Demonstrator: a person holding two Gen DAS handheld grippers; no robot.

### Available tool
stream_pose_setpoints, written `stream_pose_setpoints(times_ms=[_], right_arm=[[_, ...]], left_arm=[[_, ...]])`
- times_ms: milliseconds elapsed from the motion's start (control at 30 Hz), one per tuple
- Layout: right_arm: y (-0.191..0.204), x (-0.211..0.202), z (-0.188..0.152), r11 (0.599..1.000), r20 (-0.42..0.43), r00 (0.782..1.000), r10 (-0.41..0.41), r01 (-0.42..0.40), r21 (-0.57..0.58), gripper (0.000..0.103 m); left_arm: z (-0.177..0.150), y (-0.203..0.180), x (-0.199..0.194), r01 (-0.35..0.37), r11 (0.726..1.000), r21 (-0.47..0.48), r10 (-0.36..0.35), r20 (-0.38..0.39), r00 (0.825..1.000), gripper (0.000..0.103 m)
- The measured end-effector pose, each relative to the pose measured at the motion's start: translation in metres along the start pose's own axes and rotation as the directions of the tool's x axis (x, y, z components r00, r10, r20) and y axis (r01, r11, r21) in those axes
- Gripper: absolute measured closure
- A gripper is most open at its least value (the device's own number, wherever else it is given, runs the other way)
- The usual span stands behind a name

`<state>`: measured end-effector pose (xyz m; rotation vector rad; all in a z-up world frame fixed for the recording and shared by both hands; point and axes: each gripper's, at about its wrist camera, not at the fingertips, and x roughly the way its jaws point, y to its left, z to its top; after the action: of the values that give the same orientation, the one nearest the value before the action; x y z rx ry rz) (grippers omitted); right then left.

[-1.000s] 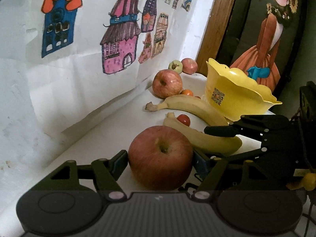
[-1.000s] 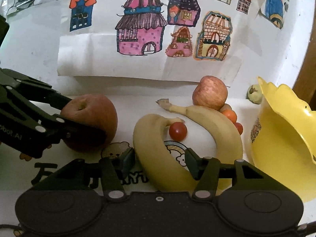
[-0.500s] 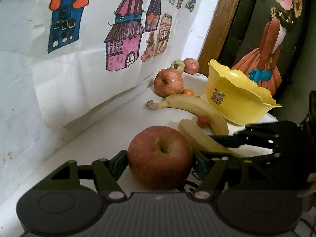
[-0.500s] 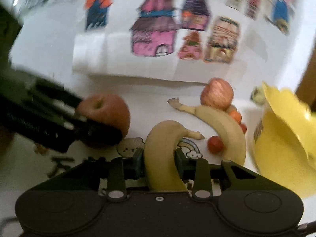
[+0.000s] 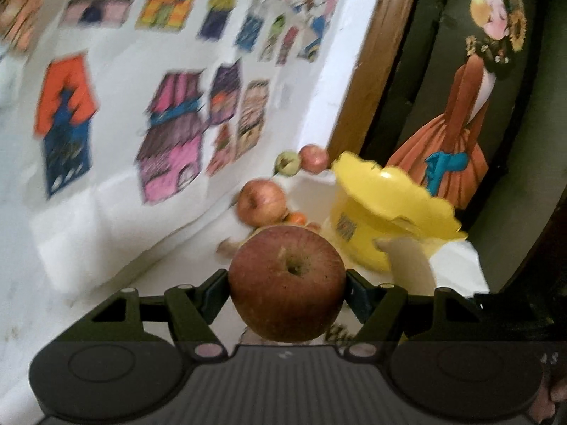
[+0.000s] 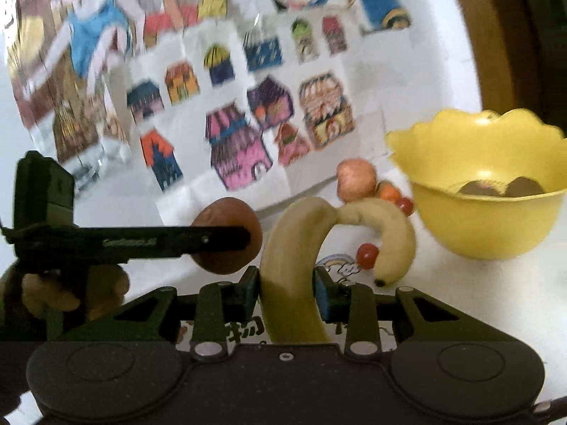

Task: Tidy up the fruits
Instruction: 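Carry the apple with the left tool and banana with the right tool into the bowl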

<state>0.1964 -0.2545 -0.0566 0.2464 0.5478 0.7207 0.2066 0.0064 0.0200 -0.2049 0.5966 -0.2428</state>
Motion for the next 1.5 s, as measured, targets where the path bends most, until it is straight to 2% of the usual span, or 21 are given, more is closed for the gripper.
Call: stream_pose_setpoints(times_ms=[333,600,800,900,1100,1200,1500], right_arm=[[-0.025,-0.059,0.034,0.994,0.098,0.989,-0.107,0.107,0.005,0.068],[-0.049,-0.083,0.090,0.971,0.191,0.955,-0.229,0.238,-0.027,0.068],[-0.082,-0.064,0.122,0.957,0.212,0.936,-0.282,0.289,-0.001,0.068],[-0.097,-0.049,0.126,0.955,0.202,0.934,-0.294,0.297,0.020,0.068],[-0.117,-0.020,0.119,0.951,0.149,0.939,-0.309,0.310,0.013,0.068],[-0.125,-0.011,0.115,0.951,0.123,0.943,-0.309,0.310,0.015,0.068],[-0.132,0.002,0.116,0.953,0.108,0.948,-0.300,0.302,-0.003,0.068]], left_arm=[[0.044,-0.060,0.018,0.077,0.997,0.031,-0.079,0.083,0.993,0.030],[0.064,-0.088,0.060,0.109,0.994,0.029,-0.112,0.108,0.988,0.030],[0.066,-0.093,0.097,0.109,0.994,0.014,-0.110,0.086,0.990,0.030],[0.065,-0.095,0.114,0.101,0.995,0.022,-0.102,0.073,0.992,0.030],[0.060,-0.094,0.137,0.089,0.995,0.036,-0.091,0.045,0.995,0.030],[0.059,-0.096,0.141,0.080,0.995,0.063,-0.084,0.059,0.995,0.030],[0.055,-0.104,0.152,0.084,0.993,0.087,-0.088,0.045,0.995,0.030]])
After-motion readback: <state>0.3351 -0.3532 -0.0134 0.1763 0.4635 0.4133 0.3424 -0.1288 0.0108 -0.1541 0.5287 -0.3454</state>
